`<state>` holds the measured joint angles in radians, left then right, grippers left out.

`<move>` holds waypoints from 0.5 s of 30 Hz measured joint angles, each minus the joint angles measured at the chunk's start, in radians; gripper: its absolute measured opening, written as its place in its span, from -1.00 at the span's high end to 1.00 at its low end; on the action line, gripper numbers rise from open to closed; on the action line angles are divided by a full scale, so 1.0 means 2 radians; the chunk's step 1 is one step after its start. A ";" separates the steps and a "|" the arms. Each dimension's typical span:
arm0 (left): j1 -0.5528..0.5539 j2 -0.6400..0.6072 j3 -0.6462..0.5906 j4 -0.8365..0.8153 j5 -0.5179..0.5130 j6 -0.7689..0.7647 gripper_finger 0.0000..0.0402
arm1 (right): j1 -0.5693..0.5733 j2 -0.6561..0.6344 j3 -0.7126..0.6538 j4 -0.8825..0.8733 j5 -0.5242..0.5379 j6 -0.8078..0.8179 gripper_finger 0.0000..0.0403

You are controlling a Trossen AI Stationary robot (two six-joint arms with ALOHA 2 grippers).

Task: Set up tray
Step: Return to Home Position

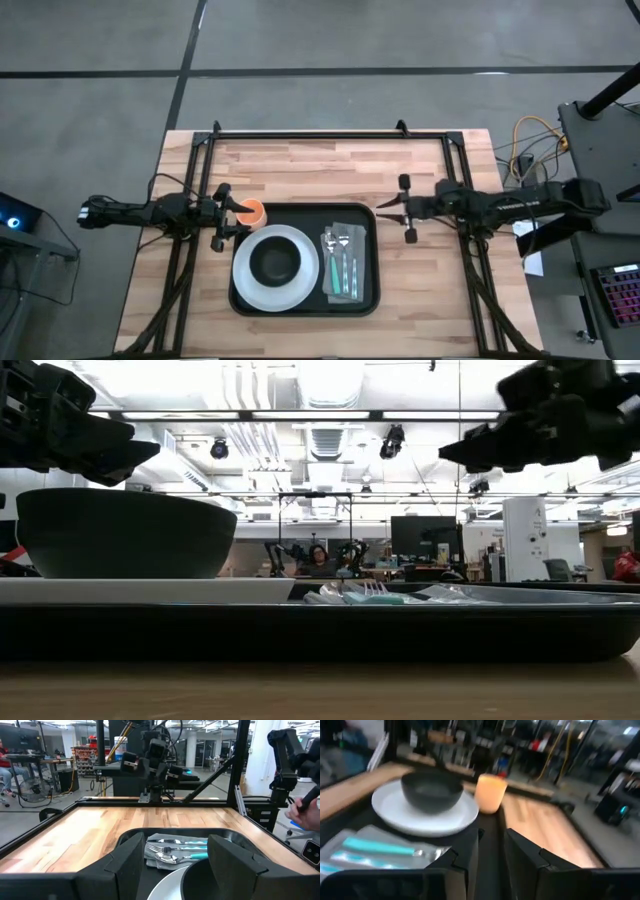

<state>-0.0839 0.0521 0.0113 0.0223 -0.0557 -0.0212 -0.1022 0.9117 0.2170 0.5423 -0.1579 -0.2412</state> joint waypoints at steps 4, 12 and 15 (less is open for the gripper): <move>0.000 0.000 0.000 0.000 0.000 0.000 0.01 | -0.003 -0.011 -0.054 0.094 0.000 -0.002 0.60; 0.000 0.000 0.000 0.000 0.000 0.000 0.01 | -0.004 -0.020 -0.095 0.142 0.023 -0.075 0.66; 0.000 0.000 0.000 0.000 0.000 0.000 0.01 | -0.004 -0.033 -0.095 0.152 0.011 -0.057 0.66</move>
<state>-0.0837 0.0517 0.0116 0.0223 -0.0555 -0.0208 -0.1101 0.8459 0.0273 0.8473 -0.1353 -0.3546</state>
